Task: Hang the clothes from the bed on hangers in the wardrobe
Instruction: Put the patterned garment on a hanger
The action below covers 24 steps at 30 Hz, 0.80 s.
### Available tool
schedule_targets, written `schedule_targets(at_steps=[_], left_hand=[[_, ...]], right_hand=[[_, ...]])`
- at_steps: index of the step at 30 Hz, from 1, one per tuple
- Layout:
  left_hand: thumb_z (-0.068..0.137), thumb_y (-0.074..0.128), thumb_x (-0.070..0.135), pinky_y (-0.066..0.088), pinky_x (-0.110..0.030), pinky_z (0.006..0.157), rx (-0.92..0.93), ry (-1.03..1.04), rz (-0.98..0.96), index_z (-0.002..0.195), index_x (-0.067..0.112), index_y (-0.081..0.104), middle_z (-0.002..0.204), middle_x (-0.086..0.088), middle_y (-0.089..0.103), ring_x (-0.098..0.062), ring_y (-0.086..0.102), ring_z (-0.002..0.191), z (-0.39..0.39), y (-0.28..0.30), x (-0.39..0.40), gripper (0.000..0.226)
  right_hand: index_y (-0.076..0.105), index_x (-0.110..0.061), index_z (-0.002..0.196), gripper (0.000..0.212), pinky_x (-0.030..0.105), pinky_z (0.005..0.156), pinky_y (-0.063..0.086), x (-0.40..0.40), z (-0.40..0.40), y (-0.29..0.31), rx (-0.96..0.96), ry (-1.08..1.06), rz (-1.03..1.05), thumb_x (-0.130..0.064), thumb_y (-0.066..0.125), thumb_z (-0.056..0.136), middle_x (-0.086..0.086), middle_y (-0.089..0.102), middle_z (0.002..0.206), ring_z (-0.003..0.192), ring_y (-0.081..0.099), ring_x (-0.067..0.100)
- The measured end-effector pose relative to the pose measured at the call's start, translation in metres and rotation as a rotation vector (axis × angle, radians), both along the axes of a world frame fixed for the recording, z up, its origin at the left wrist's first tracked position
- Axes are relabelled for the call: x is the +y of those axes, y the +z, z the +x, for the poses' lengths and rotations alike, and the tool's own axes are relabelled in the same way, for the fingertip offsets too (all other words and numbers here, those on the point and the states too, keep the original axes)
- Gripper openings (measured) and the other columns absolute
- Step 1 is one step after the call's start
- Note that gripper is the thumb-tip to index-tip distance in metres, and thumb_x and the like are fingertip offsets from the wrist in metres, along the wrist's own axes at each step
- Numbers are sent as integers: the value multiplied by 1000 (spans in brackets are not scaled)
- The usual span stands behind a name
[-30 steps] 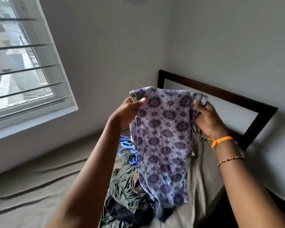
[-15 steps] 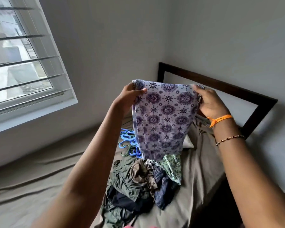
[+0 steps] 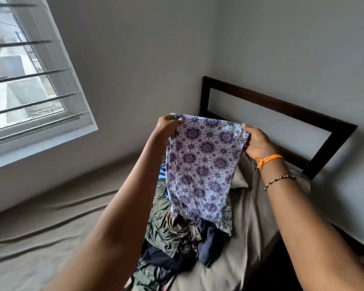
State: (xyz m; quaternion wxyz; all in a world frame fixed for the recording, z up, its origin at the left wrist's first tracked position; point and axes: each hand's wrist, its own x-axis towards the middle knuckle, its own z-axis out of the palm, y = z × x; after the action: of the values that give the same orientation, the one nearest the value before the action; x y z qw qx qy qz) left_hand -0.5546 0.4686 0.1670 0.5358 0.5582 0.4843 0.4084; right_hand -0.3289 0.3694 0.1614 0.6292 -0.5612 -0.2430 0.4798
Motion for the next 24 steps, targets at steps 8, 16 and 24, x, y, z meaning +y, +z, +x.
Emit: schedule_targets(at_steps=[8,16,24], left_hand=[[75,68,3,56,-31,69,-337,-34,-2,78,11,65,66,-2,67,-16,63,61,-17,-23,-27,9],[62,62,-6,30,-10,39,201,-7,-536,61,10,56,35,12,48,-5,42,45,-46,-207,-105,17],[75,76,2,27,-12,37,333,-12,-783,65,9,57,51,4,49,4,37,32,-75,-331,-178,22]], right_hand=[[76,-19,82,19,33,88,50,-15,-6,-29,-64,78,145,-18,58,87,-1,73,92,94,66,19],[59,-15,78,24,14,53,41,-103,-46,-189,80,-80,-447,-3,45,93,-1,54,74,67,49,10],[68,6,75,15,31,63,41,-184,-71,-341,-103,-78,-921,-8,71,78,13,63,78,72,55,21]])
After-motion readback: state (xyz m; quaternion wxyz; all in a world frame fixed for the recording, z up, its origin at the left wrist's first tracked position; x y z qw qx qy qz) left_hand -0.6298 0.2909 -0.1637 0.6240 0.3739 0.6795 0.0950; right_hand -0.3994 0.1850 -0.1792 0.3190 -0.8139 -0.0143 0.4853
